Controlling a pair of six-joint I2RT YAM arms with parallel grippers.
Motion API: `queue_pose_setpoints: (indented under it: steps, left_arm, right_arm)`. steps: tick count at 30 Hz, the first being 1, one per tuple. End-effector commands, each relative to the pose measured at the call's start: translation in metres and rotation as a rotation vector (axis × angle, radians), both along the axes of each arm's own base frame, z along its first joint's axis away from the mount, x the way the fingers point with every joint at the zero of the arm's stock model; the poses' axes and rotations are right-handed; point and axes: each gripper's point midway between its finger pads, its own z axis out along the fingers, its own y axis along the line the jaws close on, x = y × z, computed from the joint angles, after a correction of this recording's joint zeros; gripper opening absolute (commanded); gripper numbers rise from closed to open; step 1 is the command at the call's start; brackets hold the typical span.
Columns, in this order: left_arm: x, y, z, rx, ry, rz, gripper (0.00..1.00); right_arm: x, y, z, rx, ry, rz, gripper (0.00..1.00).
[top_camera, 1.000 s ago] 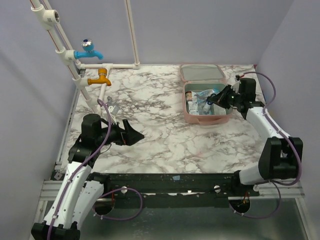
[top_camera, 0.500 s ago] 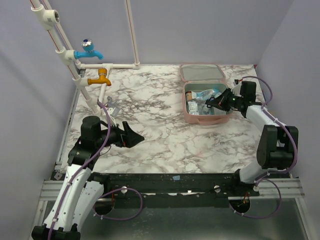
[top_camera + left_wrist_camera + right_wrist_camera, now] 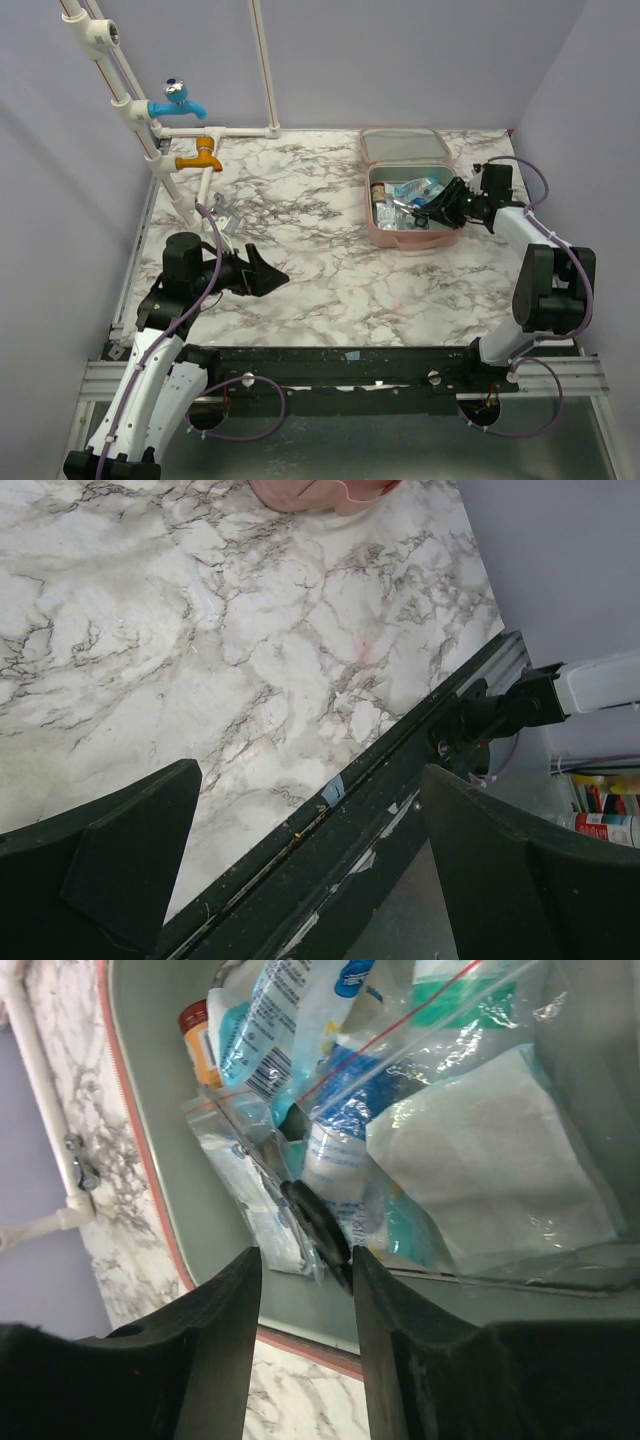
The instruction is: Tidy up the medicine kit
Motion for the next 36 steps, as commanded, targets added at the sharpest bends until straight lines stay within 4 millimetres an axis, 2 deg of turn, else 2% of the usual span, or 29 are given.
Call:
queue_pose_setpoints:
  steps: [1, 10, 18, 21, 25, 36]
  left_arm:
    - [-0.003, -0.003, 0.004, -0.010, -0.033, -0.033, 0.95]
    - [-0.004, -0.004, 0.002, -0.012, -0.026, -0.038, 0.95]
    - [-0.003, -0.004, 0.001, -0.009, -0.021, -0.037, 0.94]
    - [-0.003, -0.004, 0.000, -0.008, -0.018, -0.036, 0.95]
    - [-0.003, -0.004, 0.000, -0.009, -0.017, -0.037, 0.95]
    - [-0.003, -0.005, -0.002, -0.010, -0.005, -0.042, 0.95]
  right_arm:
    - [0.003, -0.021, 0.016, -0.096, -0.010, -0.077, 0.48]
    - [0.009, -0.047, 0.071, -0.217, -0.117, -0.195, 0.51]
    - [0.021, -0.067, 0.093, -0.301, -0.161, -0.272, 0.55]
    - [0.027, -0.081, 0.089, -0.373, -0.144, -0.304, 0.56]
    - [0.032, -0.103, 0.073, -0.473, -0.103, -0.362, 0.57]
    - [0.036, -0.106, 0.017, -0.502, 0.013, -0.329, 0.57]
